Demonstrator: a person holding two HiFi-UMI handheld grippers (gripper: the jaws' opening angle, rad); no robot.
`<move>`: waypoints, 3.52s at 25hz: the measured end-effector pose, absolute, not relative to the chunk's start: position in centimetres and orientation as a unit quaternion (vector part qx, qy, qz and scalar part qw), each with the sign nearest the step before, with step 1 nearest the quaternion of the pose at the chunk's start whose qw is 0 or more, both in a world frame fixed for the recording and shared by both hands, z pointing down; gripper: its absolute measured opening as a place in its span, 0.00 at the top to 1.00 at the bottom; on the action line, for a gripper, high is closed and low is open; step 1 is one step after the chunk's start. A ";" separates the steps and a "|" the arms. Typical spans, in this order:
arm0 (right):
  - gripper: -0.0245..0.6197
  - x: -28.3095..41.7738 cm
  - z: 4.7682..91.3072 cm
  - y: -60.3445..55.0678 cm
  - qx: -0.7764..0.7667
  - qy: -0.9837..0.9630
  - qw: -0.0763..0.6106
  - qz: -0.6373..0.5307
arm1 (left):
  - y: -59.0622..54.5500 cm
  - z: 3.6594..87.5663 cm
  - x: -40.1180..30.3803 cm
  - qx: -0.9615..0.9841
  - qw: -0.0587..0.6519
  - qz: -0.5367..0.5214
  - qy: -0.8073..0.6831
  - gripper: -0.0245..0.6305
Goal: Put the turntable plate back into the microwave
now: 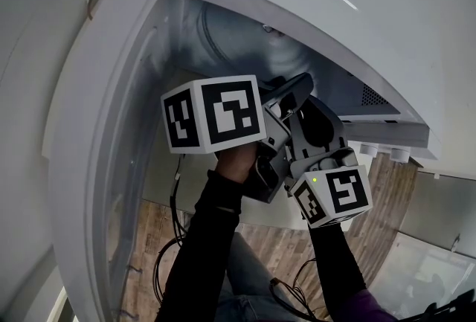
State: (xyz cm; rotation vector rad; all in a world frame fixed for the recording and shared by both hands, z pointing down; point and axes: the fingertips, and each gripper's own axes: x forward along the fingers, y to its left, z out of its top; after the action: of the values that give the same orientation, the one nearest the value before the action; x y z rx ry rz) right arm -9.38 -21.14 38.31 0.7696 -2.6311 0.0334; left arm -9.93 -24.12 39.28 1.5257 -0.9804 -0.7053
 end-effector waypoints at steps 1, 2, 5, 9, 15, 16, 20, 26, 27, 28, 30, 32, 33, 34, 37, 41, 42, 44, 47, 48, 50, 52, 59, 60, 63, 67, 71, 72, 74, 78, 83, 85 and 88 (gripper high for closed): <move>0.88 -9.4 38.3 -21.1 0.274 -0.941 0.199 0.009 | -24.1 39.3 -9.9 0.650 0.563 -0.298 -0.414 0.64; 0.88 -9.4 38.3 -21.2 0.275 -0.940 0.199 0.008 | -24.1 39.2 -9.8 0.651 0.564 -0.297 -0.412 0.64; 0.88 -9.1 38.3 -21.4 0.285 -0.938 0.199 0.004 | -24.1 39.1 -9.5 0.654 0.567 -0.293 -0.405 0.62; 0.89 -8.7 38.4 -21.6 0.294 -0.935 0.200 -0.002 | -24.0 39.1 -9.0 0.660 0.574 -0.287 -0.391 0.62; 0.89 -8.6 38.3 -21.8 0.298 -0.934 0.199 -0.011 | -23.9 38.8 -8.7 0.668 0.581 -0.286 -0.366 0.59; 0.89 -8.6 38.3 -21.8 0.298 -0.933 0.199 -0.012 | -23.9 38.8 -8.7 0.669 0.581 -0.285 -0.366 0.59; 0.89 -8.5 38.6 -22.0 0.301 -0.932 0.202 -0.010 | -23.7 39.0 -8.3 0.673 0.574 -0.273 -0.379 0.59; 0.89 -8.2 38.5 -22.9 0.319 -0.928 0.190 0.001 | -22.5 39.8 -7.4 0.667 0.579 -0.266 -0.386 0.59; 0.89 -8.3 38.4 -23.2 0.320 -0.928 0.189 0.005 | -22.4 39.9 -7.4 0.664 0.579 -0.274 -0.386 0.57; 0.89 -8.4 38.6 -23.3 0.319 -0.928 0.191 0.009 | -22.4 39.9 -7.5 0.662 0.579 -0.278 -0.387 0.58; 0.89 -8.4 39.3 -23.3 0.318 -0.927 0.197 0.013 | -22.3 40.3 -7.5 0.666 0.576 -0.262 -0.396 0.59; 0.89 -8.3 39.7 -23.1 0.318 -0.926 0.202 0.011 | -22.1 40.5 -7.3 0.671 0.572 -0.241 -0.406 0.59; 0.89 -8.2 39.9 -23.0 0.318 -0.926 0.204 0.011 | -22.0 40.6 -7.3 0.672 0.569 -0.237 -0.411 0.60; 0.89 -8.2 40.0 -22.9 0.318 -0.925 0.207 0.010 | -21.9 40.7 -7.4 0.672 0.565 -0.235 -0.418 0.60; 0.89 -8.5 40.1 -22.5 0.315 -0.925 0.214 0.005 | -21.5 40.8 -7.9 0.675 0.544 -0.232 -0.441 0.60; 0.89 -8.3 40.2 -22.0 0.311 -0.925 0.219 0.004 | -20.8 40.5 -8.1 0.687 0.504 -0.210 -0.480 0.60; 0.89 -8.3 40.1 -21.8 0.311 -0.925 0.219 0.004 | -20.6 40.3 -8.2 0.691 0.491 -0.204 -0.489 0.60; 0.89 -7.9 39.9 -21.8 0.316 -0.924 0.216 0.006 | -20.3 40.0 -8.5 0.693 0.470 -0.203 -0.508 0.65; 0.89 -7.2 39.8 -21.8 0.321 -0.921 0.218 0.013 | -19.8 40.2 -8.9 0.679 0.474 -0.218 -0.517 0.69; 0.89 -6.9 39.7 -21.7 0.322 -0.921 0.219 0.014 | -19.7 40.4 -9.0 0.674 0.480 -0.222 -0.517 0.69; 0.89 -6.5 39.1 -21.5 0.323 -0.921 0.215 0.013 | -19.2 40.7 -9.4 0.661 0.485 -0.210 -0.533 0.72; 0.89 -6.3 38.2 -21.4 0.327 -0.923 0.204 0.014 | -18.6 41.3 -9.9 0.648 0.481 -0.180 -0.562 0.97; 0.89 -5.3 34.5 -19.7 0.325 -0.930 0.174 0.012 | -16.0 37.5 -10.1 0.653 0.392 -0.237 -0.603 0.96; 0.89 -5.1 33.9 -19.2 0.324 -0.930 0.172 0.010 | -15.5 36.7 -10.1 0.656 0.373 -0.237 -0.612 0.96; 0.91 -3.8 31.8 -18.0 0.326 -0.931 0.166 -0.005 | -13.8 34.4 -9.6 0.665 0.319 -0.222 -0.637 0.96; 0.91 -2.6 29.0 -15.7 0.317 -0.936 0.153 -0.009 | -11.0 31.9 -9.2 0.657 0.271 -0.179 -0.680 0.96; 0.91 -1.1 25.8 -13.6 0.313 -0.941 0.127 -0.004 | -8.7 29.1 -8.3 0.656 0.224 -0.131 -0.709 0.96; 0.91 -0.8 24.9 -13.1 0.311 -0.943 0.119 -0.002 | -8.3 28.2 -8.1 0.656 0.213 -0.122 -0.714 0.96; 0.91 -0.3 23.0 -12.0 0.304 -0.947 0.104 -0.001 | -7.6 26.1 -7.9 0.654 0.188 -0.113 -0.724 0.96; 0.92 0.2 19.4 -9.8 0.290 -0.954 0.078 -0.006 | -6.7 21.4 -7.6 0.653 0.117 -0.095 -0.742 0.96; 0.94 0.6 16.1 -9.1 0.287 -0.956 0.046 -0.023 | -6.8 17.0 -6.7 0.661 0.051 -0.079 -0.745 0.96; 0.94 0.9 15.1 -9.1 0.290 -0.956 0.035 -0.029 | -6.8 16.1 -6.2 0.664 0.038 -0.079 -0.743 0.96; 0.95 1.3 14.2 -9.1 0.292 -0.955 0.029 -0.038 | -6.8 15.4 -5.6 0.666 0.031 -0.081 -0.741 0.96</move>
State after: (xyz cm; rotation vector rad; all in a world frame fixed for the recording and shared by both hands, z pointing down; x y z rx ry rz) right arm 1.31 -9.09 14.17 0.9017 -2.9462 -0.1170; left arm -5.64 -6.78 15.43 2.0526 -2.2830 -0.2482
